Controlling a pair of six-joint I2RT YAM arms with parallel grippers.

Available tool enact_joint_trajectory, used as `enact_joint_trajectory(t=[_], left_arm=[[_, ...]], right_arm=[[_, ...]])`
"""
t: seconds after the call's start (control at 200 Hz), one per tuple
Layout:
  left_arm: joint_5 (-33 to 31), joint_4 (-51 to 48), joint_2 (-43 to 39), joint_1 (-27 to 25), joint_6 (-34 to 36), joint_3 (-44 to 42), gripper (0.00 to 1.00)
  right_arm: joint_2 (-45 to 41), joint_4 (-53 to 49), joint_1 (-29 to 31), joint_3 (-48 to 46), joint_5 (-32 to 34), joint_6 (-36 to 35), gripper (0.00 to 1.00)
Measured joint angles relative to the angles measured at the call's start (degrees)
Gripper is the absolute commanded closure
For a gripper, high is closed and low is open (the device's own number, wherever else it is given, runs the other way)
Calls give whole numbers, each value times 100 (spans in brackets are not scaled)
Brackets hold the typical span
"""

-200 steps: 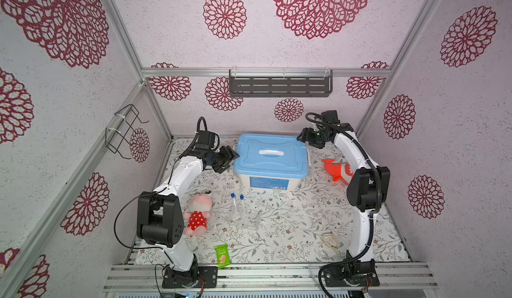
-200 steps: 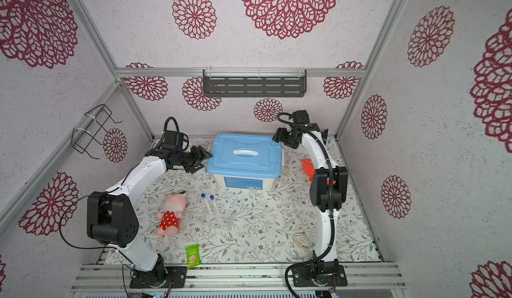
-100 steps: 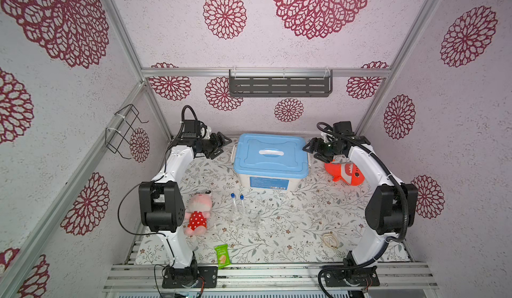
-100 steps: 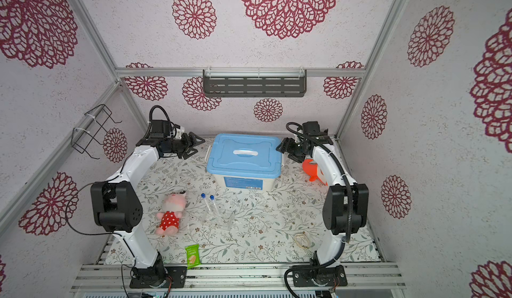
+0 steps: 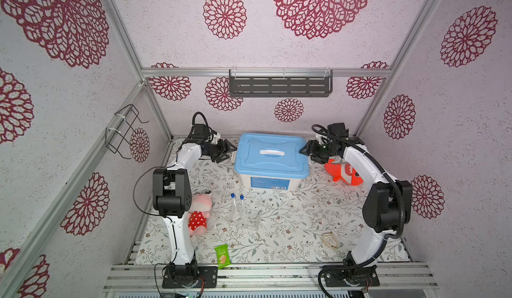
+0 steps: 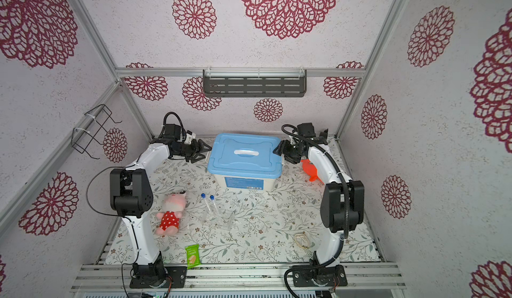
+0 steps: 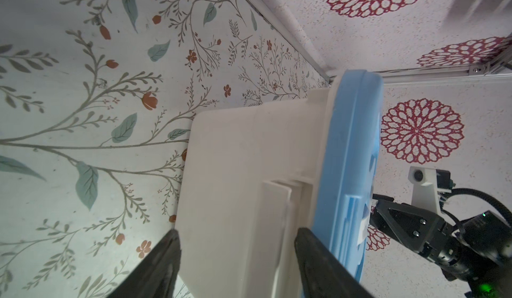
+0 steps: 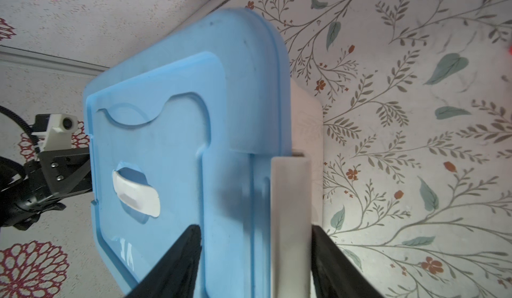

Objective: Organize the chemistry lab equipment

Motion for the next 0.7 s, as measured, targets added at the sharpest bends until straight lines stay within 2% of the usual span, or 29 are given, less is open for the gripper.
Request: enact_joint_trajectory(t=[0.16,0.325,0.701], left_arm=[[-22,-4,-31,-22,66,-76,36],[-179,31,-367,-31,52,-520,35],[-640,-96,-1158,-48,81,-885,30]], right_arm=[[319,-382,157,468,398,-203,43],[490,-660,348,863,833,-332,45],[669,-1049,549,1377,1484,-334,54]])
